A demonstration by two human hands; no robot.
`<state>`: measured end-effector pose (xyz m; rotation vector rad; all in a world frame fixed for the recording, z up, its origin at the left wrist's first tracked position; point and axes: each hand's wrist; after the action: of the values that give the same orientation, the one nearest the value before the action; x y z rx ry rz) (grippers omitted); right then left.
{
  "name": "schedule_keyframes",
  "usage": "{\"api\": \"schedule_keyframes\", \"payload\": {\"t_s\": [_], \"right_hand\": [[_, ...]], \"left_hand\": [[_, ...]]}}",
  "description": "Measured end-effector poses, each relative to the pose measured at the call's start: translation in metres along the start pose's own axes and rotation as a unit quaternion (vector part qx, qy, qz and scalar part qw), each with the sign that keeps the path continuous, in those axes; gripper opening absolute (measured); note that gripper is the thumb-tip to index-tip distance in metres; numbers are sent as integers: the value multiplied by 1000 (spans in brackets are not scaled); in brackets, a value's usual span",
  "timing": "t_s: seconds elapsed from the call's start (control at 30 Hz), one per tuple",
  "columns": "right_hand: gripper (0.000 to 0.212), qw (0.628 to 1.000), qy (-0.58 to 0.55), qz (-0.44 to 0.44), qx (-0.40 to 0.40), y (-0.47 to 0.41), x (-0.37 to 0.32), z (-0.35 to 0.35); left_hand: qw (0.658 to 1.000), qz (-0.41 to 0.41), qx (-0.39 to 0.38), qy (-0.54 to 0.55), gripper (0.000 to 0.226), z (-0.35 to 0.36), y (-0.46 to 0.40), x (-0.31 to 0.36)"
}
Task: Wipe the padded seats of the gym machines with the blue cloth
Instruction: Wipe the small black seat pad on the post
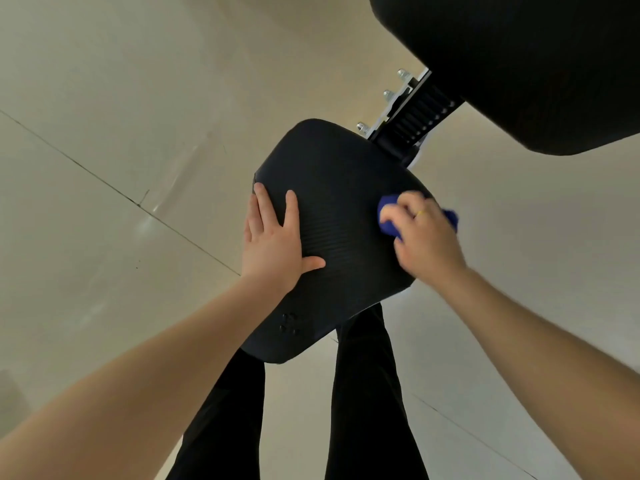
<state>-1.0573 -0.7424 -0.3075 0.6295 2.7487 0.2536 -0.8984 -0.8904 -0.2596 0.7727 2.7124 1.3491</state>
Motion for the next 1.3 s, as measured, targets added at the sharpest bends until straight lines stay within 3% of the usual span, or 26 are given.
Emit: {"api": "schedule_keyframes", "payload": {"t_s": [0.07,0.13,0.27,0.37,0.47,0.57,0.6,0.7,0.73,0.8,0.93,1.0,1.07,1.2,1.23,1.3], "right_hand": [[23,995,-5,-100,-17,22,-3,2],[28,990,-4,-130,-48,12,12,2],[37,996,36,73,-49,-11,15,2],[31,990,33,128,-44,1,-24,-5],[33,995,5,10,-97,31,-57,-10],[41,983,19,-144,-113,52,-55,-9],[40,987,15,-115,-114,47,-48,-8],[33,987,25,145,-64,29,-31,-4],[34,981,26,189,-42,28,-34,-2],[34,981,9,192,-22,33,-58,-2],[33,997,-56,25,-39,68,-129,2],[36,998,-33,-41,-40,71,-136,2],[36,998,-27,20,-44,59,-124,-1],[40,941,-57,333,26,37,-119,3],[40,936,-58,345,41,33,-132,1],[41,958,-61,280,26,30,-167,0]], "left_hand": [[1000,-4,-2,-9,111,-2,-2,3],[1000,-7,-5,-27,111,-4,-3,4],[997,8,7,-83,106,-8,-4,0],[997,16,18,-77,100,-11,-1,-8],[999,25,15,-16,95,-9,3,-14],[989,39,54,135,76,-12,10,-20],[978,42,72,189,71,-15,12,-22],[958,38,90,268,68,-19,18,-33],[957,30,82,276,69,-19,19,-36],[958,7,50,283,69,-18,21,-42],[956,-44,-13,290,60,-20,21,-53],[960,-57,-40,271,56,-23,20,-56],[965,-42,-70,249,49,-26,17,-58],[935,-57,-125,327,36,-27,4,-73],[925,-64,-130,352,36,-28,2,-76],[915,-64,-130,376,35,-28,2,-81]]}}
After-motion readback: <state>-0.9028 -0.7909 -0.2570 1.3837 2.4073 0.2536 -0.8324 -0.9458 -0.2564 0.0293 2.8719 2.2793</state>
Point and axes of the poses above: each hand's wrist, its own y-axis away from the middle knuckle, its own z-axis out of the palm, x = y × z, and after that the axes turned 8 degrees about y, right-handed
